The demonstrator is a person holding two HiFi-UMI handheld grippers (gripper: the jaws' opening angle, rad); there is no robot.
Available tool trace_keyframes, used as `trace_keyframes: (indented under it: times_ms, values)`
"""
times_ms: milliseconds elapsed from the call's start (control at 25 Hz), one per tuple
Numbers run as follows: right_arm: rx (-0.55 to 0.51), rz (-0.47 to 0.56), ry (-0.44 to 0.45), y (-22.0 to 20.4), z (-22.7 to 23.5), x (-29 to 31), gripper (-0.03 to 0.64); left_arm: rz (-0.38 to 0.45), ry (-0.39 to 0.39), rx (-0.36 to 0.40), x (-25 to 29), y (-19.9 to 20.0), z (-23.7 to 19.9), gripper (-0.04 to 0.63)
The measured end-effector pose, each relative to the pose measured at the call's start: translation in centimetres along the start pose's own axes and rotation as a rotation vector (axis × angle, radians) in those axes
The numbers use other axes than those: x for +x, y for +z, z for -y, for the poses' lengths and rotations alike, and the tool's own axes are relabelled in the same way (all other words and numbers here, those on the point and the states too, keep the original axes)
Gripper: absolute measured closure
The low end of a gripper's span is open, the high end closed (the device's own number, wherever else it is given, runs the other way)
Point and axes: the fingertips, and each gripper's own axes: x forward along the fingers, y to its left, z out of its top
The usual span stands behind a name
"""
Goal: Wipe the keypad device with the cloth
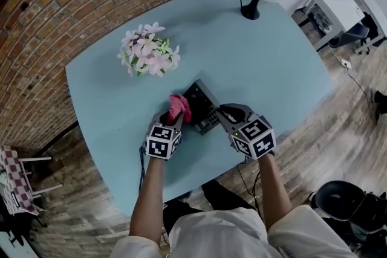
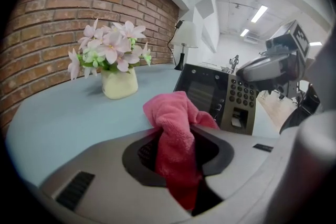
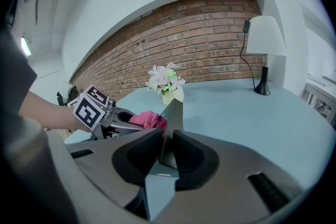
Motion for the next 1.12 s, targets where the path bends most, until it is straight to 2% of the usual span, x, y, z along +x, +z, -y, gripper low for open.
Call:
trace_keyframes:
  times_ms: [80, 200, 320, 400, 560, 680, 920, 960, 1120]
  values:
    - [-0.016, -0.012, -0.004, 0.0, -0.1, 0.1, 0.54, -0.01, 0.006, -0.031, -0.2, -0.8, -0.2, 0.451]
    - [-0.034, -0.008, -0.024, 0.1, 0.0, -0.1, 0.534, 0.025, 0.048, -0.135, -1.5, -0.6, -1.0, 0.449]
    - [-0.045, 0.018, -0.049, 0.5, 0.6, -0.9, 0.515, 0.072, 0.117, -0.088, -3.6, 1.7, -1.8, 0.449]
    - [-0.03, 0.037, -0.052, 0.8, 0.9, -1.5, 0.515, 0.128, 0.105, -0.062, -4.7, 4.2, -1.6, 0.449]
    - [-0.033, 0.027, -0.047, 0.2, 0.4, -2.1, 0.515, 0.253, 0.07, -0.062, -6.2, 9.5, -0.3, 0.449]
    - [-0.048, 0.012, -0.05, -0.4, 0.1, -2.4, 0.516, 0.297, 0.026, -0.039, -6.0, 11.9, 1.6, 0.449]
    - [-0.068, -0.012, -0.032, -1.5, -0.6, -2.0, 0.529, 0.306, -0.066, -0.034, -4.1, 12.4, 5.3, 0.449]
    - [-0.067, -0.01, -0.028, -1.5, -0.7, -2.0, 0.552, 0.299, -0.072, -0.028, -3.6, 12.3, 5.8, 0.449]
    - [-0.069, -0.003, -0.024, -1.6, -0.7, -2.0, 0.551, 0.24, -0.06, 0.018, -1.9, 11.0, 6.9, 0.448]
